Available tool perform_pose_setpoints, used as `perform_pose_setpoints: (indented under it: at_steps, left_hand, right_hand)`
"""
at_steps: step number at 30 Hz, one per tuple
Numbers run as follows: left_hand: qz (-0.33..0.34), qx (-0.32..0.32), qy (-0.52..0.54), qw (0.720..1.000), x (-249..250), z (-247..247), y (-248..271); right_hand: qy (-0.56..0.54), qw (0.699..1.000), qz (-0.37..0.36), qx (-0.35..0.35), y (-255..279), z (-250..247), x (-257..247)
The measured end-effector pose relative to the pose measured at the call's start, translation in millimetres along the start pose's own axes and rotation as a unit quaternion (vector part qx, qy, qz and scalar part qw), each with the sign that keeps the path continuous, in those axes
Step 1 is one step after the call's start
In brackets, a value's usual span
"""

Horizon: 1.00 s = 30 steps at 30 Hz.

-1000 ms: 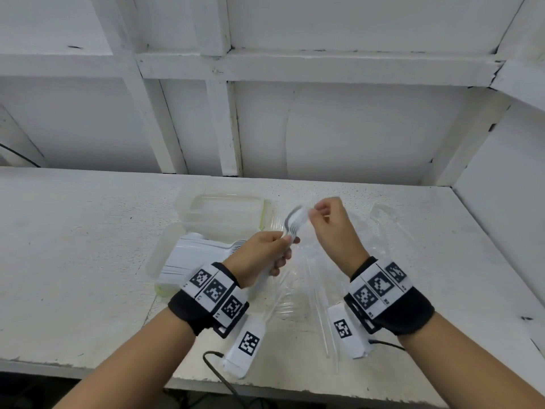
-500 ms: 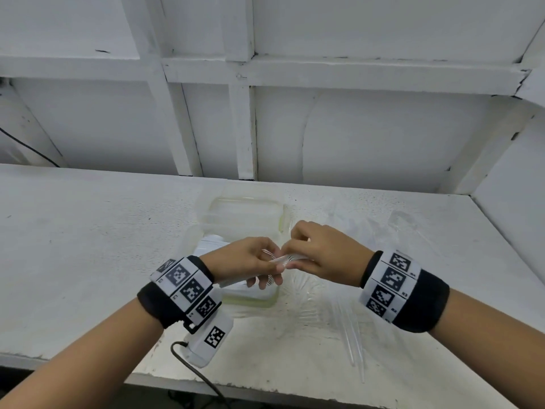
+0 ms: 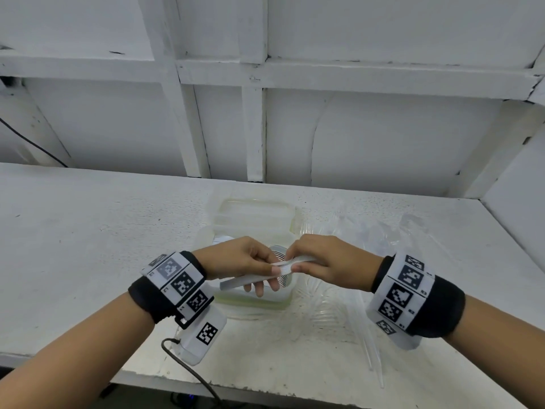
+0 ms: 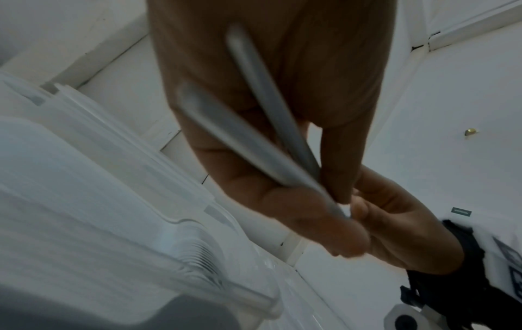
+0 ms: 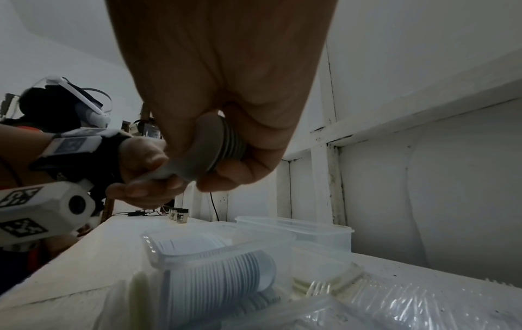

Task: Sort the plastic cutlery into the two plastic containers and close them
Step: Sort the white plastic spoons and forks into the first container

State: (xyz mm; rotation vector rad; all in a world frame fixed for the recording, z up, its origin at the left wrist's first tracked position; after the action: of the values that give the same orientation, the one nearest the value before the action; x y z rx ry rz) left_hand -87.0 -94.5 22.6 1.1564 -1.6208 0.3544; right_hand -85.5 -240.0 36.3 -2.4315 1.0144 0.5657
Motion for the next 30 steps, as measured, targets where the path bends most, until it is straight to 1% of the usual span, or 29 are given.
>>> perform_pose_setpoints:
  at_steps: [3,6,10,12,14,17,20,23,25,28,30]
  left_hand:
    - [-0.038,-0.057,0.010,0.998,-4,-1,2]
    - [-0.034,-0.078,0.001,0.996,-3,-1,-1]
    - [0.003,-0.058,-0.026,0.998,1,-3,-8]
    - [0.002,-0.043,-0.012,0.999,0,-4,-11]
    - [0.004,-0.043,-0.022,0.999,1,-4,-13]
    - [0.009,-0.053,-0.066,0.996,3,-4,-15]
    - [0.012,-0.034,-0.090,0.995,2,-9,-18]
    - [0.010,0.011,-0.109,0.994,1,-21,-20]
    - [0.018,0.064,-0.167,0.984,2,-35,-19]
    - [0.009,0.180,-0.274,0.945,-1,-64,-13]
    - [0.005,0.252,-0.303,0.919,-5,-79,-6]
  right_hand:
    - [-0.005,1.000,0.011,-0.006,1,2,2]
    - [-0.028,0.999,0.042,-0.003,2,2,2]
    - [-0.025,0.997,0.070,-0.007,4,1,4]
    - [-0.022,0.997,0.077,-0.008,4,1,4]
    - [-0.021,0.996,0.085,-0.006,4,0,4]
    - [0.016,0.997,0.080,-0.014,4,4,4]
    - [0.057,0.996,0.068,-0.030,2,10,6]
    - [0.067,0.996,0.062,-0.015,-9,8,7]
    - [0.078,0.995,0.059,-0.006,-18,4,9]
    - [0.089,0.993,0.076,0.010,-27,-5,24]
    - [0.082,0.990,0.109,0.040,-30,-15,40]
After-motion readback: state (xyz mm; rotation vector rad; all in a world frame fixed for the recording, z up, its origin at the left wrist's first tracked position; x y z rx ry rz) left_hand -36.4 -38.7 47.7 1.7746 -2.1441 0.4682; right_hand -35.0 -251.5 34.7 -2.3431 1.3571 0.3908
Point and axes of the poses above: each hand's wrist, its own y-axis away from the middle knuckle, its own z-axis out of the palm, x = y × z, the point moved 5 cm from there along -y, towards the middle knuckle, and after that the axes turned 12 degrees about x, right-handed, at the moved point
